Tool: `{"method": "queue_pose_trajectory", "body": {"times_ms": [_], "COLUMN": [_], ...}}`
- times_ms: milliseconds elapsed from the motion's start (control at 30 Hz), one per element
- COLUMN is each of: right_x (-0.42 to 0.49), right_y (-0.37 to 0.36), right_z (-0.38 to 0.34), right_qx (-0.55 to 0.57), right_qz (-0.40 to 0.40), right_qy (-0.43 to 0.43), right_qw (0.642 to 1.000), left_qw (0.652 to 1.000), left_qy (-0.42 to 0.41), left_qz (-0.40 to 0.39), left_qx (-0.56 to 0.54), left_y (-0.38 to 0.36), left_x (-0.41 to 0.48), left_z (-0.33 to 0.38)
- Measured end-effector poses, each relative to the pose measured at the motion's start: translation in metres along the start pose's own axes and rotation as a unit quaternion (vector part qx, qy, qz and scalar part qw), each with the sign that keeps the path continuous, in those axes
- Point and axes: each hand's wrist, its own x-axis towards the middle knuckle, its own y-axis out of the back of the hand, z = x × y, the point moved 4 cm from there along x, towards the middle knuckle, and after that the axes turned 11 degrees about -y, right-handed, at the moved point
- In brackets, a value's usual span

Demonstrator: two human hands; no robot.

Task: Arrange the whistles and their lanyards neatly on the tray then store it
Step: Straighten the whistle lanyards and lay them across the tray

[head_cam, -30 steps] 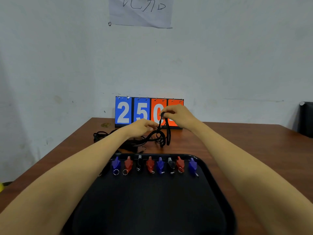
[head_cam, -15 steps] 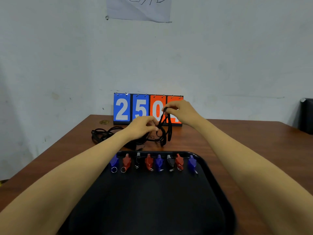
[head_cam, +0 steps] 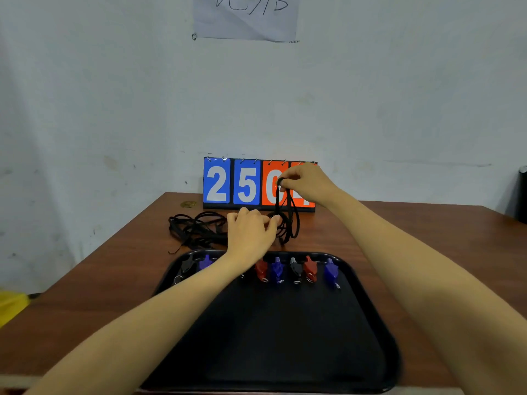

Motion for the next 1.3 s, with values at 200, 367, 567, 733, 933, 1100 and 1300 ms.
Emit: {"method": "queue_pose_trajectory", "body": {"times_ms": [200,367,567,733,933,1100,1300], "right_x": [-0.005,-0.009,-0.016,-0.015,-0.015,-0.008,-0.004], "right_y": [0.008,0.005,0.005,0.01,0.012,0.015,0.001], "right_z": [-0.006,-0.011,-0.018,-0.014,0.0,0.034,0.064], "right_qx": [0.009,0.003,0.023,0.051,0.049,0.078,0.131], "right_qz": [0.004,-0.004,-0.025,-0.03,-0.012,0.024,0.032], "right_qy": [-0.001,0.014,0.037,0.026,0.003,-0.073,-0.158], "right_qw": [1.0,1.0,0.999,0.998,0.999,0.994,0.978], "left_qw": [0.997,0.993,0.995,0.996,0.996,0.976,0.993], "left_qy": [0.074,0.107,0.09,0.056,0.064,0.032,0.059], "left_qz": [0.013,0.036,0.03,0.042,-0.053,-0.165,-0.09], "left_qx": [-0.027,-0.019,0.023,0.052,-0.028,-0.138,-0.044], "left_y": [-0.003,0.001,0.0,0.008,0.01,0.02,0.054], "left_x": [0.01,0.02,0.026,0.029,0.032,0.034,0.044], "left_z": [0.004,0.007,-0.003,-0.01,-0.028,-0.054,-0.09]}}
